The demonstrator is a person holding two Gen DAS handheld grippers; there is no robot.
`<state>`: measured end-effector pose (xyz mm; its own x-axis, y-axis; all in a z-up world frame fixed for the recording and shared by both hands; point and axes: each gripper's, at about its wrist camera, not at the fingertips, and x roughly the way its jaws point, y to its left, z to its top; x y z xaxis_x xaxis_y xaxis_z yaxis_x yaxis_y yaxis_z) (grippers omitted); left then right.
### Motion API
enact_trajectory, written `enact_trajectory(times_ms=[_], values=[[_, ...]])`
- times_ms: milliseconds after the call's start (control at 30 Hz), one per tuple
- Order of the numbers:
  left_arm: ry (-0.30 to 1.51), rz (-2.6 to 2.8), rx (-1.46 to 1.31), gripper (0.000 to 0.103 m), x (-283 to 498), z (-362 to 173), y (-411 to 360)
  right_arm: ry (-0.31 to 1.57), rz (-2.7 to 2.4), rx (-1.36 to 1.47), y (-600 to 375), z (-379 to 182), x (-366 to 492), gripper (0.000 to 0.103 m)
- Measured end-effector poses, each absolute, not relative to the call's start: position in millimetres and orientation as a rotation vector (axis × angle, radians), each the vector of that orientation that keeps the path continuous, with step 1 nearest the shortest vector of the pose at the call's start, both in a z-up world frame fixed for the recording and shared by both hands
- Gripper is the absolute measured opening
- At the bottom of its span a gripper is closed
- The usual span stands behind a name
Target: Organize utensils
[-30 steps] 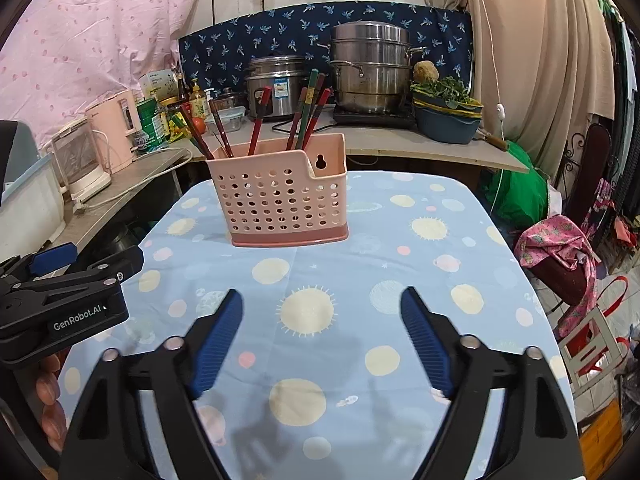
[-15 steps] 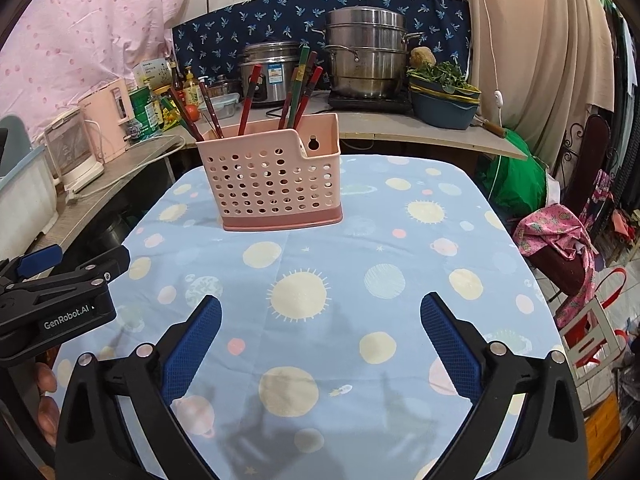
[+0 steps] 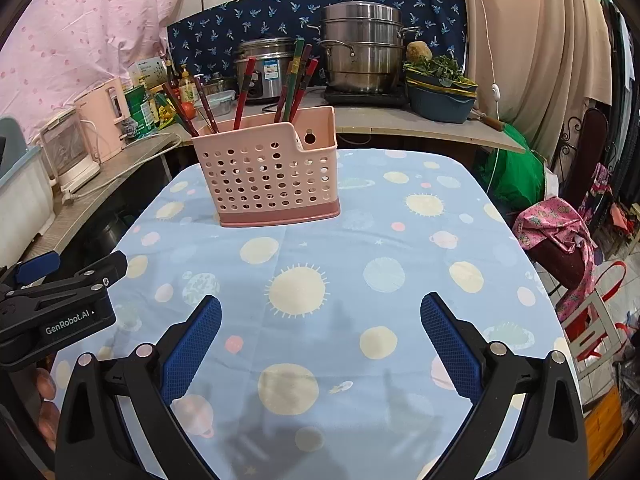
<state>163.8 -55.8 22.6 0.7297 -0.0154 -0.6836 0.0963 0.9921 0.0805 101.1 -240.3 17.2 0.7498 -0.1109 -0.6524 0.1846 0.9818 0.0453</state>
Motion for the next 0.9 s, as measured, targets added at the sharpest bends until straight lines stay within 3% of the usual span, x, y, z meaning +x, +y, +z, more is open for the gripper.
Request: enact_trajectory(times_ms=[900], values=[[0.766,-0.056,0.118,0.095,165.1,18.5,-55.1,0.711,-0.174,0.099,-241.1,16.3,101.8,0.096]])
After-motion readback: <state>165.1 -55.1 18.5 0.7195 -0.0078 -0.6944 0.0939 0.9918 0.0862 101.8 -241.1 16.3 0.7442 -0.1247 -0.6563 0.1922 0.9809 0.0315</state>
